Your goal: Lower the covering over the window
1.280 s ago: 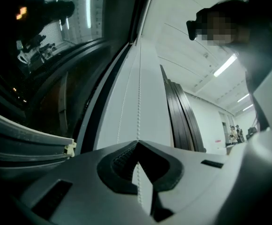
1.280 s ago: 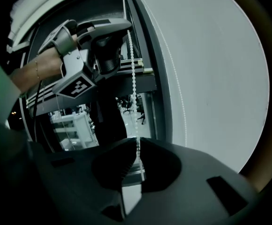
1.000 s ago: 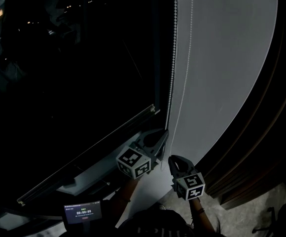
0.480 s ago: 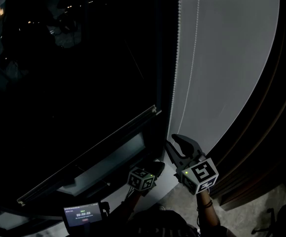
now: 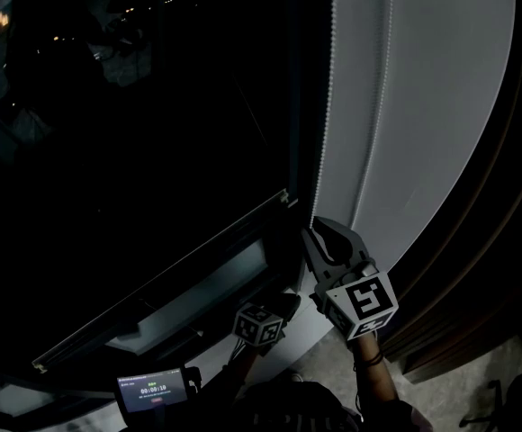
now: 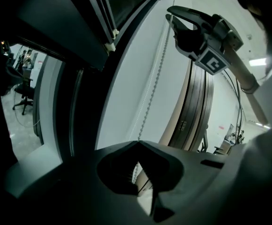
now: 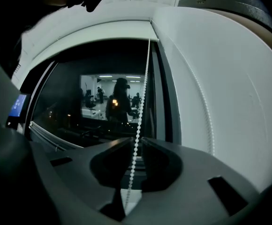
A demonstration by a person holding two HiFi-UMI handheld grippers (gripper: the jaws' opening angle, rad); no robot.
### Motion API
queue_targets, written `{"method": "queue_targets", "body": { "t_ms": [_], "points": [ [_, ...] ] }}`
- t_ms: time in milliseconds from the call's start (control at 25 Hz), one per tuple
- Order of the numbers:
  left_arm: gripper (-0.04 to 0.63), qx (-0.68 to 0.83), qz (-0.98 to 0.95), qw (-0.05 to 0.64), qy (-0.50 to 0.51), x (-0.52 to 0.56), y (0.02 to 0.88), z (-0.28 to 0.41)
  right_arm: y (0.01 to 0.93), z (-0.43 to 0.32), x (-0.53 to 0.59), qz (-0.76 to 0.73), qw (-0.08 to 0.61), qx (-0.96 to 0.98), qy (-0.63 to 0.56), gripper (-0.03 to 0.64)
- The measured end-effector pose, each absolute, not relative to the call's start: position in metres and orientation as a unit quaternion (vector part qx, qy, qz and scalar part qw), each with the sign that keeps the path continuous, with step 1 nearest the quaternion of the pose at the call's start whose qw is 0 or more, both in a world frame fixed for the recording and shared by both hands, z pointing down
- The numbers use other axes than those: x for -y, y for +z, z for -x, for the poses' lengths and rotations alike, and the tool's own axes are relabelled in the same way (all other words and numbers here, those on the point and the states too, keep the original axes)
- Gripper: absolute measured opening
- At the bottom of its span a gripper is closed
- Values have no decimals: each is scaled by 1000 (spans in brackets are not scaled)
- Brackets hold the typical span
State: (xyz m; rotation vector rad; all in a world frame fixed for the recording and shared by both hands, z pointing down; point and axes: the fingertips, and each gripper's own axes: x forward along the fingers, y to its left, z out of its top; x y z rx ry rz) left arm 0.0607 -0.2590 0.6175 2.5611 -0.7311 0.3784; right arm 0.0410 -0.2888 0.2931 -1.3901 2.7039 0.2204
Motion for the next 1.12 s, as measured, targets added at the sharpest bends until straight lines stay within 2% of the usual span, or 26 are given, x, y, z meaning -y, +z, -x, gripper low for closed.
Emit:
{"method": "queue_targets", "body": {
  "t_ms": [40, 440, 600, 800, 960, 1120],
  "points": [
    [2, 264, -928, 224, 136, 258, 618, -61, 293, -41, 291, 457, 51, -885, 68, 29],
    [5, 295, -927, 213, 90, 263, 603, -43, 301, -63, 291, 469, 122, -874, 47, 18],
    [6, 303, -934, 190, 20, 269, 555, -34, 347, -64, 297, 488, 72, -869, 30, 14],
    [6, 292, -947, 128, -44, 275, 484, -29, 451, -62, 295, 496, -4, -867, -58, 12],
    [56, 270, -957, 85, -67, 273, 415, -38, 540, -57, 284, 489, -77, -859, -133, 12],
    [77, 224, -969, 35, -94, 266, 362, -60, 596, -60, 271, 486, -108, -847, -188, 12]
  ]
}}
